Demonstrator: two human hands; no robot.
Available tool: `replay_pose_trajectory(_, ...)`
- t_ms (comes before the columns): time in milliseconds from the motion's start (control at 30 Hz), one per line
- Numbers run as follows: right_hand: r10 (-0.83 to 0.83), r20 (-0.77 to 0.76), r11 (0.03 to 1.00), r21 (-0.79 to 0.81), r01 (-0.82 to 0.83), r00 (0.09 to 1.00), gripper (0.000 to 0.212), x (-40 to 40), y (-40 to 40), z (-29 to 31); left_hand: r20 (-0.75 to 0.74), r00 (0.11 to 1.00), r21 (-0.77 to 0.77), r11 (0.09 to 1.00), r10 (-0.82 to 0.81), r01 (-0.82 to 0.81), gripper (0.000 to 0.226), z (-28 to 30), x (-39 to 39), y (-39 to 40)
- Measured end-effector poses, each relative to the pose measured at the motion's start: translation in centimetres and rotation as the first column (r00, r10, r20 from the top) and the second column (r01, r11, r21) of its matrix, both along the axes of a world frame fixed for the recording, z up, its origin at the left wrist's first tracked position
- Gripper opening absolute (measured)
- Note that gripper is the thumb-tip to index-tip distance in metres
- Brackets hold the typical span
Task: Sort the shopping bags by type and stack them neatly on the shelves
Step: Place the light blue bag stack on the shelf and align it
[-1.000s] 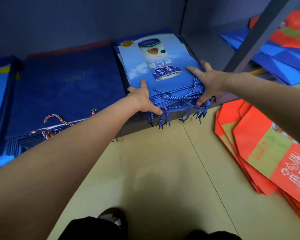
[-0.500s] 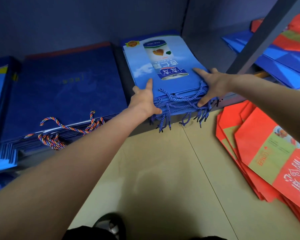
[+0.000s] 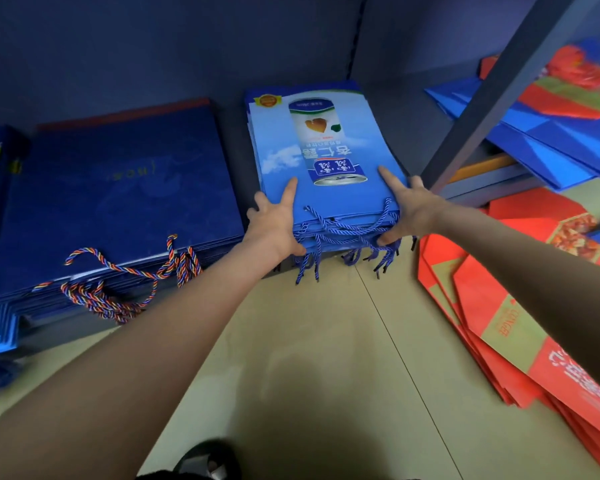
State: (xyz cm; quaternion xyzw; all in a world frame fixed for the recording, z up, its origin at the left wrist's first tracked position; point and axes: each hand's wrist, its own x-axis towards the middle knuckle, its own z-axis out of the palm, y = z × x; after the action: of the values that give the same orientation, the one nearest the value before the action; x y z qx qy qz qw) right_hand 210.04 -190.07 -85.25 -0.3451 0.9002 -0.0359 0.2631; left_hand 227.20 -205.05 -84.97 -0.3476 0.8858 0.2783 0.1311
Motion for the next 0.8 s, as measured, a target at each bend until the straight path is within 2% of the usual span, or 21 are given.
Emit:
replay_pose_trajectory(133, -0.069, 0.127, 0.959, -0.264, 0.101, 0.99, 0.117, -0.8, 1.6, -0.6, -0.009, 1.0, 0.056, 0.998, 0.022, -0.021, 0.115, 0.3, -0.2, -0.3)
replay_pose_trajectory(200, -0.097, 0.31, 0.906, -0.365, 0.213, 0.946, 0.112, -0.7, 2.3, -1.1, -0.012, 1.0, 0.047, 0.999, 0.019, -0.018, 0.115, 0.1, -0.1, -0.3)
replay_pose_trajectory(267, -0.111, 0.425, 0.854, -0.422, 0.305, 0.898, 0.11, -0.2, 2.7, -1.7, -0.036, 0.999, 0.033, 0.999, 0.019, -0.018, 0.114, -0.2, 0.1, -0.1)
replay_pose_trajectory(467, -0.144, 0.528, 0.705, -0.54, 0.461, 0.837, 0.104, 0.8, 3.0, -3.2, -0.078, 0.996, 0.049, 0.998, 0.037, -0.033, 0.113, -0.4, 0.4, 0.0)
replay_pose_trajectory(533, -0.136, 0.511, 0.705, -0.552, 0.445, 0.849, 0.103, 0.8, 2.9, -2.9, -0.105, 0.993, 0.072, 0.996, 0.051, -0.043, 0.113, -0.5, 0.7, -0.1)
replay_pose_trajectory(700, -0.145, 0.227, 0.766, -0.59, 0.255, 0.963, 0.104, -0.8, 0.8, -0.5, -0.263, 0.95, 0.136, 0.981, 0.168, -0.136, 0.11, -0.9, 1.5, -0.1)
replay_pose_trajectory(800, -0.056, 0.125, 0.833, -0.542, 0.116, 0.991, 0.103, -2.1, -1.0, 1.3, -0.314, 0.914, 0.169, 0.963, 0.256, -0.211, 0.11, -1.0, 1.7, 0.2)
